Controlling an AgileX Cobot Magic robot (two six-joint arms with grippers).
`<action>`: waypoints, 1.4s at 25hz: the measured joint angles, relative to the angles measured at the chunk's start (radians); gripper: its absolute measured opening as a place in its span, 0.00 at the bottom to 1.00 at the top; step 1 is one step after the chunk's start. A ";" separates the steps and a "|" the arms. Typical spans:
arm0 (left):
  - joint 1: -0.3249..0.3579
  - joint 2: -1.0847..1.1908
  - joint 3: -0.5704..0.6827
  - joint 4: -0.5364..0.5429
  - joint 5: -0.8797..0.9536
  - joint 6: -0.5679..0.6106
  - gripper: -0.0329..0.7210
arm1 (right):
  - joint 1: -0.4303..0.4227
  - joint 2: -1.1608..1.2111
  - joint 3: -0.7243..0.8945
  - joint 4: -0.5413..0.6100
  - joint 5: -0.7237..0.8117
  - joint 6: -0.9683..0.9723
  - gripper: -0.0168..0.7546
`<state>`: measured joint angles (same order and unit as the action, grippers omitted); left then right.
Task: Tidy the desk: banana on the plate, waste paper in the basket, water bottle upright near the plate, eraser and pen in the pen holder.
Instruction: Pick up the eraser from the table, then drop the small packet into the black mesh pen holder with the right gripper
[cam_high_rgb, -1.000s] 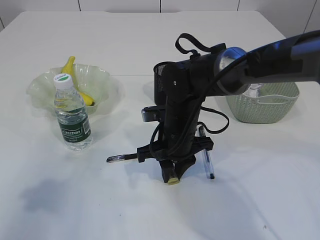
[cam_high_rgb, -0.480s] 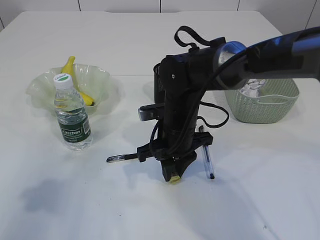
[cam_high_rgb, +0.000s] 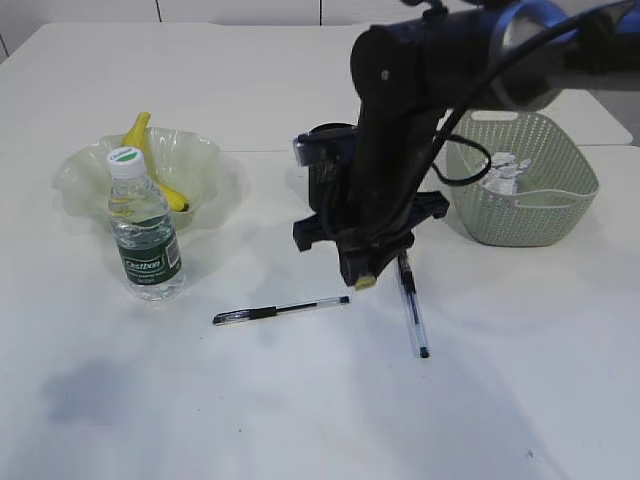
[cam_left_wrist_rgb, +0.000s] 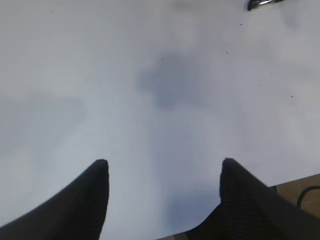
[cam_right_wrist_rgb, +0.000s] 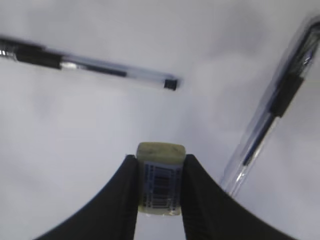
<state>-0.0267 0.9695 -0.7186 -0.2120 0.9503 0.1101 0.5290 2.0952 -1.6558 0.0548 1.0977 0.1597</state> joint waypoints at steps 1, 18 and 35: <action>0.000 0.000 0.000 0.000 0.000 0.000 0.69 | -0.010 -0.009 -0.013 -0.002 0.000 0.000 0.27; 0.000 0.000 0.000 -0.007 -0.002 0.000 0.69 | -0.148 0.003 -0.362 -0.011 -0.114 0.000 0.27; 0.000 0.000 0.000 -0.007 -0.002 0.002 0.69 | -0.224 0.227 -0.555 0.183 -0.214 -0.088 0.27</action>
<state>-0.0267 0.9695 -0.7186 -0.2189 0.9484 0.1119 0.3045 2.3224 -2.2106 0.2377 0.8839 0.0721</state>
